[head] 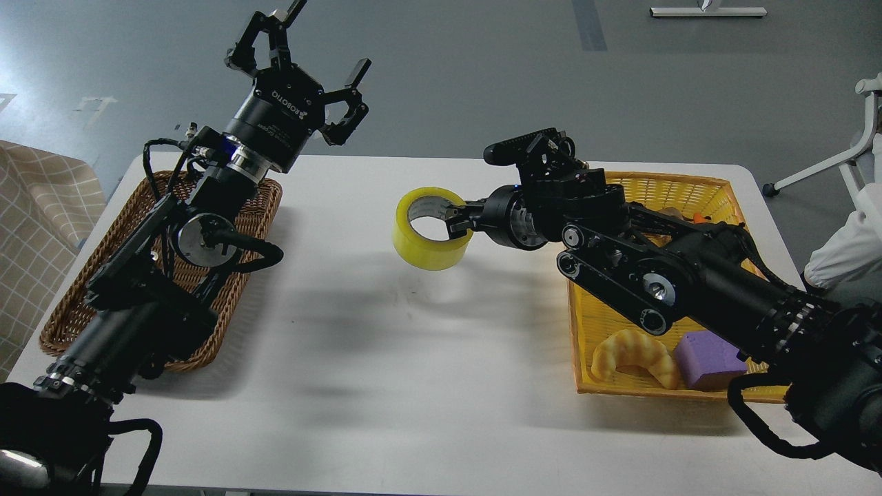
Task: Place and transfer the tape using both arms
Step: 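Lift the tape and carry it toward the table center with the right gripper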
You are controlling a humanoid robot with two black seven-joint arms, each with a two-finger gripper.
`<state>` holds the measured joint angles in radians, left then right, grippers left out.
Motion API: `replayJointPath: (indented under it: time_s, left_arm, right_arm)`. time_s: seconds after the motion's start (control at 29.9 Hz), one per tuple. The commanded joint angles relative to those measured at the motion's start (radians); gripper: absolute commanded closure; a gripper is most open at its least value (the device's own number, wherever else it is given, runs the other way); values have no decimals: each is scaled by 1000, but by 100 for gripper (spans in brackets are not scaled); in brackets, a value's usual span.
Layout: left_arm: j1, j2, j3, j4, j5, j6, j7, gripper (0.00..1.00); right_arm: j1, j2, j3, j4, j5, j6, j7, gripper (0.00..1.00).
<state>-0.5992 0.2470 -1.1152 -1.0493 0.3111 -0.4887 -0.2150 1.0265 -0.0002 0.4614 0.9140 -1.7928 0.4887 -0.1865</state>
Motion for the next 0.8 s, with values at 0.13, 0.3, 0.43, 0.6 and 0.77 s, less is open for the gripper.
replayJointPath:
  time_s: [0.13, 0.3, 0.43, 0.6, 0.77]
  left_arm:
    - [2, -2, 0, 0, 0, 0, 0, 2]
    - [1, -2, 1, -2, -1, 0, 2, 2]
    - [-1, -2, 0, -3, -1, 0, 0, 2]
    - [-1, 0, 0, -3, -1, 0, 0, 2]
    - [-1, -2, 0, -5, -1, 0, 0, 2]
  right_arm:
    - [-9, 0, -21, -38, 1, 0, 1, 100]
    - [-9, 0, -21, -26, 6, 0, 1, 100]
    - [-20, 0, -24, 25, 9, 0, 1, 100]
    - [-39, 0, -39, 111, 7, 0, 1, 100]
    - [-48, 0, -86, 125, 6, 0, 1, 100]
